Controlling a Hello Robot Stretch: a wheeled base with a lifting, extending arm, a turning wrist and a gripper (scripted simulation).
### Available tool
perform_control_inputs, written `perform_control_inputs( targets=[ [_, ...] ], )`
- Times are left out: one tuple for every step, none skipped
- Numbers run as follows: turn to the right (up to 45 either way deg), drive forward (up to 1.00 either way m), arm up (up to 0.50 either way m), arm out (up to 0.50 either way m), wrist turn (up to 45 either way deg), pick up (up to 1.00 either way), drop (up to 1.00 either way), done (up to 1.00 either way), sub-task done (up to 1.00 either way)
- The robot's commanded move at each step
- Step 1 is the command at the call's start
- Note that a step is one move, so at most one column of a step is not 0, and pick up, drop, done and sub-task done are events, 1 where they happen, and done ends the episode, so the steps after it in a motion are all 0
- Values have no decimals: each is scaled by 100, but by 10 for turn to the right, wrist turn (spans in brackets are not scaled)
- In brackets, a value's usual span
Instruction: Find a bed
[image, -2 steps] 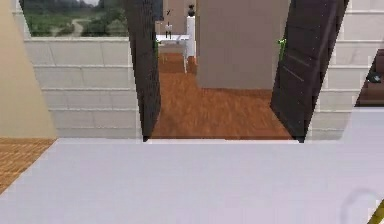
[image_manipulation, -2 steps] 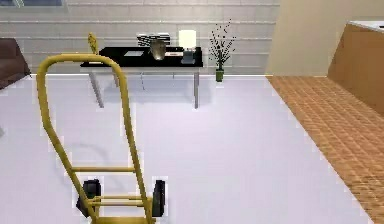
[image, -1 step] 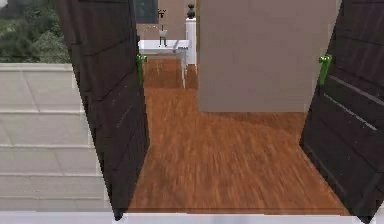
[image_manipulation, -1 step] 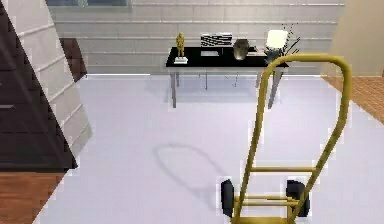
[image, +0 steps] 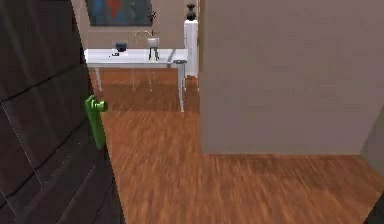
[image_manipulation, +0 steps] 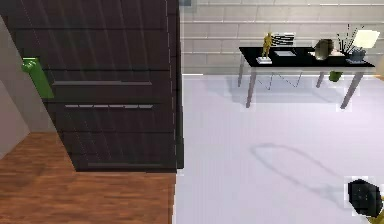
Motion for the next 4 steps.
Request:
perform_control_inputs(
  targets=[
    [0, 100, 0, 0, 0, 0, 0, 0, 0],
    [0, 25, 0, 0, 0, 0, 0, 0, 0],
    [-450, 0, 0, 0, 0, 0, 0, 0, 0],
    [-120, 0, 0, 0, 0, 0, 0, 0, 0]
  ],
)
